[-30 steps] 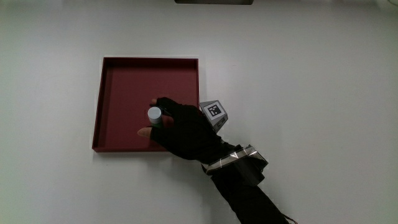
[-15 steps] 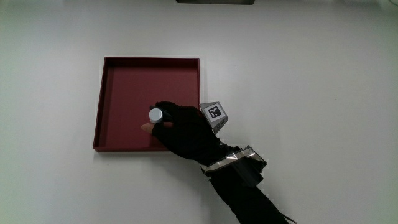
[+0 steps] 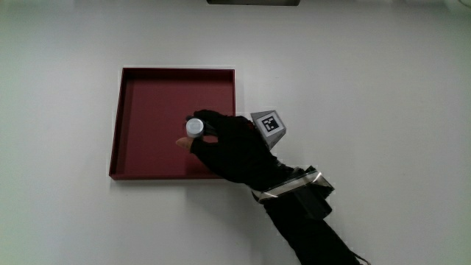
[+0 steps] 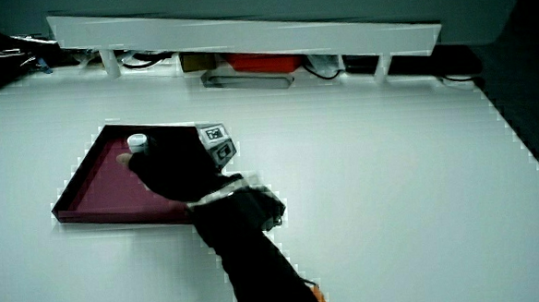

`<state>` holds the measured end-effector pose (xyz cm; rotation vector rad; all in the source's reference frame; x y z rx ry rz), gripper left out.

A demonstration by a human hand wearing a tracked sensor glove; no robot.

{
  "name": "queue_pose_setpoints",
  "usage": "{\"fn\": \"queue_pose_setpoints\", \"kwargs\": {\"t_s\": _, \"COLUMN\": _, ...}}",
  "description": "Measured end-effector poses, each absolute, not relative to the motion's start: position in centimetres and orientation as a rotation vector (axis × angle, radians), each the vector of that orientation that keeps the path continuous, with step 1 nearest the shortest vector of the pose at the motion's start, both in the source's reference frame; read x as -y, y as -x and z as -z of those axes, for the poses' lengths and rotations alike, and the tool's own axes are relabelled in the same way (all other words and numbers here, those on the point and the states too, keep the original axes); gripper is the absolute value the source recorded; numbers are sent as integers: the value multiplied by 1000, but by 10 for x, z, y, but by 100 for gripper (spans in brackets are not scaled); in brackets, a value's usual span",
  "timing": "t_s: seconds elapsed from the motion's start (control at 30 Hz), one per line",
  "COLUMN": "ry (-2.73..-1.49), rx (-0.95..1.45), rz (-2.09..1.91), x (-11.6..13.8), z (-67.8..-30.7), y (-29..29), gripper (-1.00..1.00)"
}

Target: Pick glue stick

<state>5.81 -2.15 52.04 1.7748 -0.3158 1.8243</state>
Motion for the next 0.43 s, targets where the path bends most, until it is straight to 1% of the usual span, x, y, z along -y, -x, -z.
{"fn": "queue_pose_setpoints", "kwargs": {"t_s": 0.03, "ry": -1771, "rx": 318, "rz": -1827, "x": 23, "z": -513, "y": -62, "gripper": 100}}
{"fn": "queue_pose_setpoints", "kwargs": {"t_s": 0.1, "ry": -1809, "rx": 346, "rz": -1814, "x": 26, "z": -505, "y": -69, "gripper": 100}}
{"fn": "queue_pose_setpoints", "kwargs": {"t_s": 0.23, "ry": -1812, "rx": 362, "rz": -1844, "x": 31, "z": -486, "y": -84, "gripper": 100}}
{"fn": "queue_pose_setpoints", "kwargs": {"t_s": 0.4, "ry": -1884, "rx": 347, "rz": -1802, "x": 35, "z": -469, "y": -105, "gripper": 100}}
{"fn": "queue_pose_setpoints", "kwargs": {"t_s": 0.43, "ry": -1864, "rx": 343, "rz": -1814, "x": 35, "z": -466, "y": -109, "gripper": 100}}
